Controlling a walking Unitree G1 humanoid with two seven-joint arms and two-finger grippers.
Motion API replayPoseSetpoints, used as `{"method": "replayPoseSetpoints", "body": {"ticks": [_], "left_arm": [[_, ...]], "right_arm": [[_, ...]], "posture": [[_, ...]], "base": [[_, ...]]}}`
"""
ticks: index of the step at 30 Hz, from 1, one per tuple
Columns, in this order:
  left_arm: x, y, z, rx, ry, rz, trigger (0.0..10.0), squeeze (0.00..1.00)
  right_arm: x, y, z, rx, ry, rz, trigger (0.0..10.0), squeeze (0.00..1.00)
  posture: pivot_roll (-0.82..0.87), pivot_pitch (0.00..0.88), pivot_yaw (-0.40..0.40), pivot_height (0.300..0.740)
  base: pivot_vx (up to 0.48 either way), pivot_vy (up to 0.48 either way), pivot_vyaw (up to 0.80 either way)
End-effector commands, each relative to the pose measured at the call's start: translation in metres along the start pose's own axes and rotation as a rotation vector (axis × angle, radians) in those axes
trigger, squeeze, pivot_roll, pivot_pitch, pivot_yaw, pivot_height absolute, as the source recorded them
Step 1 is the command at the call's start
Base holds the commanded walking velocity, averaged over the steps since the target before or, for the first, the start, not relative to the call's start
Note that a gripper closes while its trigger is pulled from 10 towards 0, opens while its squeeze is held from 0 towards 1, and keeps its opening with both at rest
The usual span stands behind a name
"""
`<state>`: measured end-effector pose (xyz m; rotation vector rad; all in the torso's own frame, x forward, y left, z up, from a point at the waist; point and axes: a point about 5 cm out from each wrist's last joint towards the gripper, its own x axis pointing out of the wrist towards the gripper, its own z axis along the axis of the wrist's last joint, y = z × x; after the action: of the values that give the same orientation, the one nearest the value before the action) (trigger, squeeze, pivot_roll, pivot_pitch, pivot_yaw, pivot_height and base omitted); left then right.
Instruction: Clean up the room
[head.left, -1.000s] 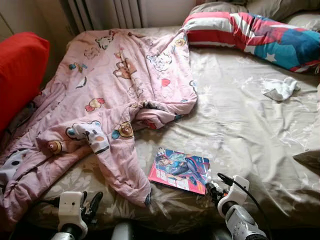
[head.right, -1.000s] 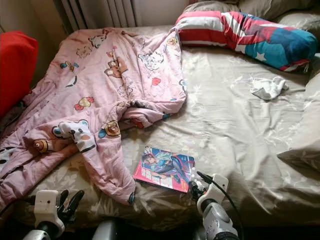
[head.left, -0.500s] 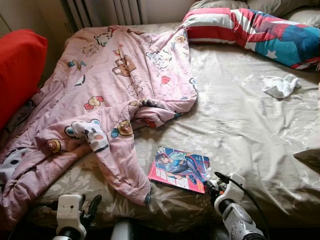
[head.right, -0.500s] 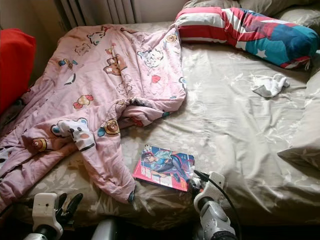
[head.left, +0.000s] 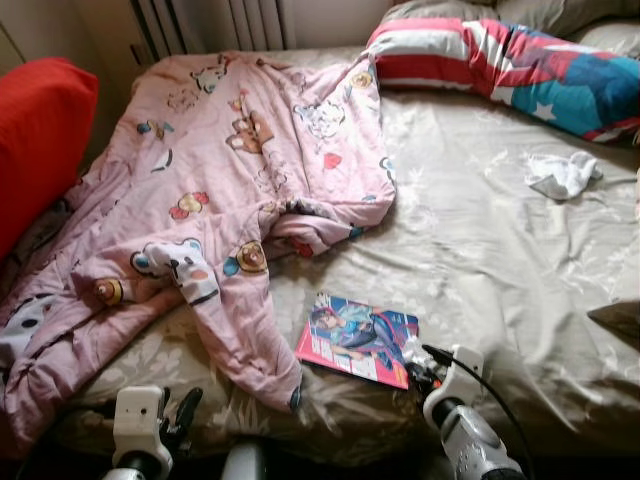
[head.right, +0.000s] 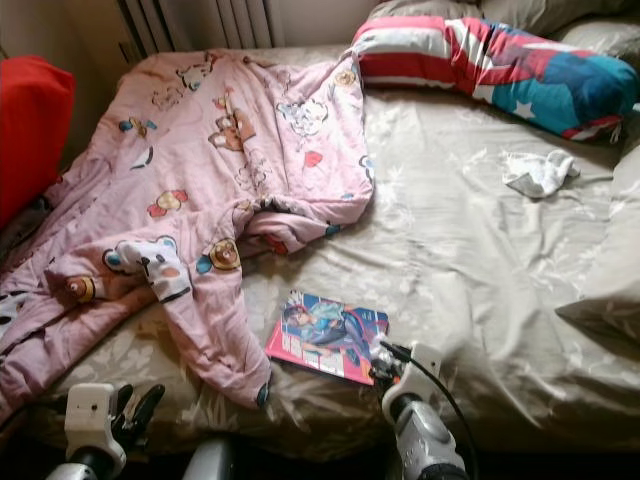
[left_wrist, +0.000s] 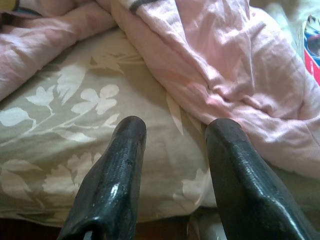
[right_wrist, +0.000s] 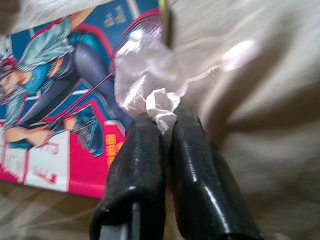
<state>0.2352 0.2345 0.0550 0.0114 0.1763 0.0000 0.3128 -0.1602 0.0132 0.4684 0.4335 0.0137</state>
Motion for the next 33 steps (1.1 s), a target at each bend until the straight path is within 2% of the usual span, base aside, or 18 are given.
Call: {"method": "replayPoseSetpoints", "body": {"ticks": [1,4,7,10,14,15,17,18,19,22,27,33], "left_arm": [[-0.002,0.004,-0.007,-0.007,0.024,0.021,10.0,0.00],[0.003,0.002,-0.008,-0.012,0.020,0.018,10.0,0.00],[0.009,-0.001,-0.008,-0.019,0.015,0.018,10.0,0.00],[0.012,-0.003,-0.011,-0.029,0.015,0.022,10.0,0.00],[0.020,-0.005,-0.014,-0.042,0.012,0.034,10.0,0.00],[0.024,-0.005,-0.014,-0.046,0.006,0.043,10.0,0.00],[0.027,-0.005,-0.013,-0.050,0.000,0.052,10.0,0.00],[0.028,-0.005,-0.014,-0.051,0.000,0.053,10.0,0.00],[0.029,-0.005,-0.015,-0.053,0.001,0.052,10.0,0.00],[0.029,-0.007,-0.016,-0.053,0.001,0.043,10.0,0.00],[0.028,-0.009,-0.018,-0.054,-0.002,0.034,10.0,0.00],[0.028,-0.007,-0.022,-0.056,-0.004,0.033,10.0,0.00]], "right_arm": [[-0.005,-0.009,-0.008,0.008,0.012,-0.045,0.0,0.00],[-0.005,-0.013,-0.004,-0.003,-0.014,-0.065,0.0,0.00],[-0.007,-0.018,0.005,-0.078,-0.070,-0.074,0.0,0.00],[-0.010,-0.022,0.009,-0.104,-0.118,-0.082,0.0,0.00],[-0.016,-0.027,0.015,-0.155,-0.201,-0.083,0.0,0.00],[-0.019,-0.024,0.017,-0.215,-0.252,-0.059,0.0,0.00],[-0.022,-0.015,0.018,-0.256,-0.298,-0.011,0.0,0.00],[-0.023,-0.013,0.018,-0.271,-0.309,0.001,7.6,0.00],[-0.025,-0.010,0.017,-0.286,-0.328,0.020,10.0,0.00],[-0.028,-0.007,0.016,-0.295,-0.347,0.042,10.0,0.00],[-0.032,-0.013,0.012,-0.293,-0.346,0.026,10.0,0.00],[-0.036,-0.028,0.014,-0.276,-0.340,-0.056,10.0,0.00]], "posture": [[0.08,0.126,0.043,0.598],[0.07,0.098,0.037,0.598],[0.06,0.053,0.027,0.598],[0.04,0.005,0.014,0.598],[0.02,0.000,0.001,0.598],[0.01,0.000,-0.002,0.598],[0.00,0.000,-0.004,0.598],[-0.01,0.000,-0.005,0.598],[-0.02,0.000,-0.004,0.598],[-0.02,0.000,-0.002,0.598],[-0.02,0.000,-0.002,0.603],[-0.03,0.000,0.001,0.638]], "base": [[0.000,0.000,0.00],[0.000,0.000,0.00],[0.000,0.000,0.00],[0.000,0.000,0.00],[0.000,0.000,0.00],[0.000,0.000,0.00],[0.000,0.000,0.00],[0.000,0.000,0.00],[0.000,0.000,0.00],[0.000,0.000,0.00],[0.000,0.000,0.00],[0.000,0.000,0.00]]}}
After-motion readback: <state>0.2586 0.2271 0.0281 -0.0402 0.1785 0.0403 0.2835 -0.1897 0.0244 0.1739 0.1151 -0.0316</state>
